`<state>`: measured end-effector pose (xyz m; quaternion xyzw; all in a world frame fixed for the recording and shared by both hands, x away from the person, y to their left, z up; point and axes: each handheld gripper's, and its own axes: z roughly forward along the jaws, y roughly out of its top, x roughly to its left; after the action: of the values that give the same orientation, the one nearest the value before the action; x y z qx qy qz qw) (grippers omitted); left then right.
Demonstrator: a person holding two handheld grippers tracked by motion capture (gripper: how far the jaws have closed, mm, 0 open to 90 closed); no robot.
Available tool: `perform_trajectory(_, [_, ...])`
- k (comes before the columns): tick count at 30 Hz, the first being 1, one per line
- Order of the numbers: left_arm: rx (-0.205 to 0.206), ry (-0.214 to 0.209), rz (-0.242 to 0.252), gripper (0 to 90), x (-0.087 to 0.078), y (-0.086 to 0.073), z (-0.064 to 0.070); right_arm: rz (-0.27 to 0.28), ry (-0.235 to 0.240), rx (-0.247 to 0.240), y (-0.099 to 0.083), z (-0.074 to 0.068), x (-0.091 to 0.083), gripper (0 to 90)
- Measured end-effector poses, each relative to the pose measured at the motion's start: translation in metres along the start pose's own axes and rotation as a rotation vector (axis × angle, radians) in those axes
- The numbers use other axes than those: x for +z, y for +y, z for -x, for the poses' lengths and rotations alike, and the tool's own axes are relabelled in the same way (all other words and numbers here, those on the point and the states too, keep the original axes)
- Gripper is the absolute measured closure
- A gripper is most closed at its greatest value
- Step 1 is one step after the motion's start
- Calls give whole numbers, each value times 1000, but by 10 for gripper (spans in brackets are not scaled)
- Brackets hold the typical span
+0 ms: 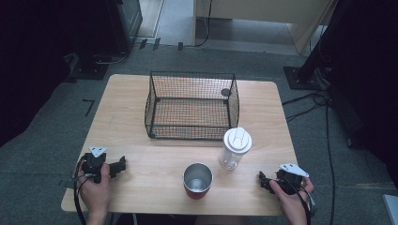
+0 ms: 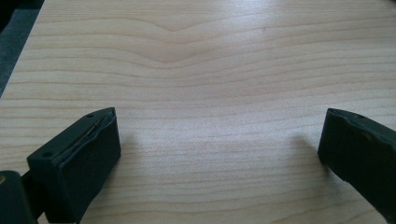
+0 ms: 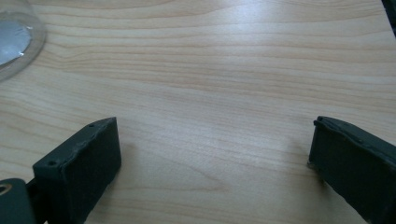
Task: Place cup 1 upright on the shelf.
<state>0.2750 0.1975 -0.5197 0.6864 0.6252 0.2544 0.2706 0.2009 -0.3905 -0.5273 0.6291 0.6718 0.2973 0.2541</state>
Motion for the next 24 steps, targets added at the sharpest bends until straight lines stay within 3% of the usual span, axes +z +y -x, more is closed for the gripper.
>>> perform_trajectory(8, [5,-5,1,0,0,0,0,47,54,0,6,-13,-14,26])
perform_trajectory(15, [11,-10,-2,0,0,0,0,87,88,-16,14,-26,-24,90])
perform_trajectory(20, [11,-10,-2,0,0,0,0,91,125,-58,17,-41,-28,85])
perform_trajectory(24, [11,-10,-2,0,0,0,0,77,169,-85,18,-53,-31,25])
